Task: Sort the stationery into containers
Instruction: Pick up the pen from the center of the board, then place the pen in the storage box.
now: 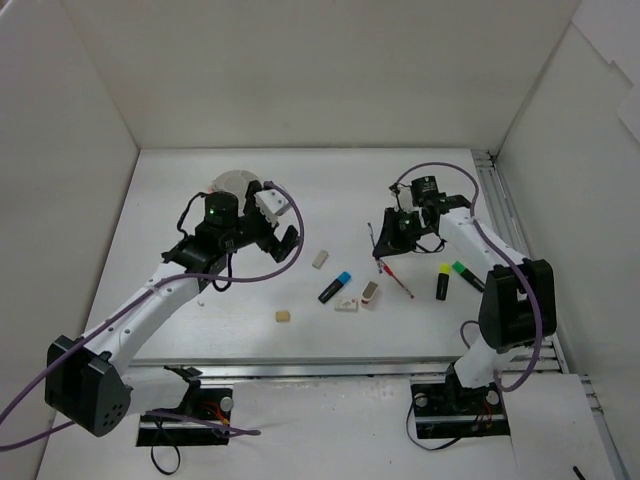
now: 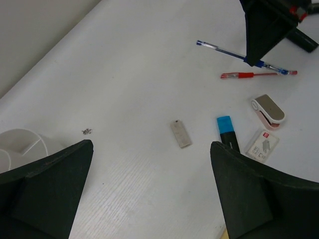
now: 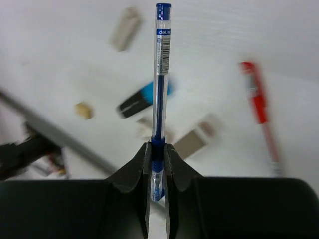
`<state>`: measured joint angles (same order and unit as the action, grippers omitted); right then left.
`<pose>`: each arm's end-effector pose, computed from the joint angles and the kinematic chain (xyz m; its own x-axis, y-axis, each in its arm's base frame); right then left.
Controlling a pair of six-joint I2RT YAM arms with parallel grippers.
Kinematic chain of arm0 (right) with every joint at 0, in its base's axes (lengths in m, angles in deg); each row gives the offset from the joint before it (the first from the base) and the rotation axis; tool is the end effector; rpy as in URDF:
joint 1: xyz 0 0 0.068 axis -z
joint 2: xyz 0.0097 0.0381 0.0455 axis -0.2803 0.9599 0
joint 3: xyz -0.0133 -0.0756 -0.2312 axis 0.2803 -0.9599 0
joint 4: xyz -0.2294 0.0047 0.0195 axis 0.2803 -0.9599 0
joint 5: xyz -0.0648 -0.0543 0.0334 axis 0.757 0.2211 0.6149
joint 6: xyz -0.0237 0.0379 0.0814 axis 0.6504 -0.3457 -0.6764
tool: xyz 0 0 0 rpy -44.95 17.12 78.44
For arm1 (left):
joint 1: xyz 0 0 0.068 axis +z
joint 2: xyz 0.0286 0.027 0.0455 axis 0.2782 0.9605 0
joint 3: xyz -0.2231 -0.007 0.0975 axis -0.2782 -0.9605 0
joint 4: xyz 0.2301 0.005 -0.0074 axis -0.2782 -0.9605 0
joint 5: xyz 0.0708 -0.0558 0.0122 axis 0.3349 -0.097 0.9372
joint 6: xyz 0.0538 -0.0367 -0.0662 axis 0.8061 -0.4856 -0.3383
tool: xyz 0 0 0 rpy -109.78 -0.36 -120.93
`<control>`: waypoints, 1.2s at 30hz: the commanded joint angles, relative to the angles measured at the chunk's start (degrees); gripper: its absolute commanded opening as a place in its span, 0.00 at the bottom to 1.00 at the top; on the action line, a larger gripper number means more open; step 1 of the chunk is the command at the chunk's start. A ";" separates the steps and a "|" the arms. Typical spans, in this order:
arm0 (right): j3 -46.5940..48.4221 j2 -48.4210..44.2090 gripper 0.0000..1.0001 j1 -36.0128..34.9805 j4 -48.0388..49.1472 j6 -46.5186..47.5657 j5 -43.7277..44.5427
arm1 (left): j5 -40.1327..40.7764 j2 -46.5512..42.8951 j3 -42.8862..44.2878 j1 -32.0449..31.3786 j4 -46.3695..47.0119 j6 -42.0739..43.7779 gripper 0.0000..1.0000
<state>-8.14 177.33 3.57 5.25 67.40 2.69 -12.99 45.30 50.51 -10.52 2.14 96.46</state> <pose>0.3322 0.1154 0.1891 -0.8577 0.0060 -0.5141 -0.2942 0.8144 0.5003 0.2546 -0.1704 0.3121 -0.0432 0.2157 -0.9755 0.8192 0.5665 0.0890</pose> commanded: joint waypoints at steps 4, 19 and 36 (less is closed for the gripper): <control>-3.35 -3.74 0.00 -1.17 -5.16 -10.00 -40.99 | -5.95 1.48 5.17 -6.71 -3.99 12.06 1.00; 0.95 -9.64 0.00 -6.45 -17.99 -9.48 -39.51 | -7.00 1.56 5.95 -18.50 -11.54 37.73 0.97; 11.58 -6.38 0.00 -12.95 -16.32 -14.39 -33.81 | -8.86 5.79 9.66 -20.70 -9.27 29.31 0.02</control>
<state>1.54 171.51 -7.90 -10.53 55.47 -30.42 -20.64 52.45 58.34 -31.11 -14.08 128.20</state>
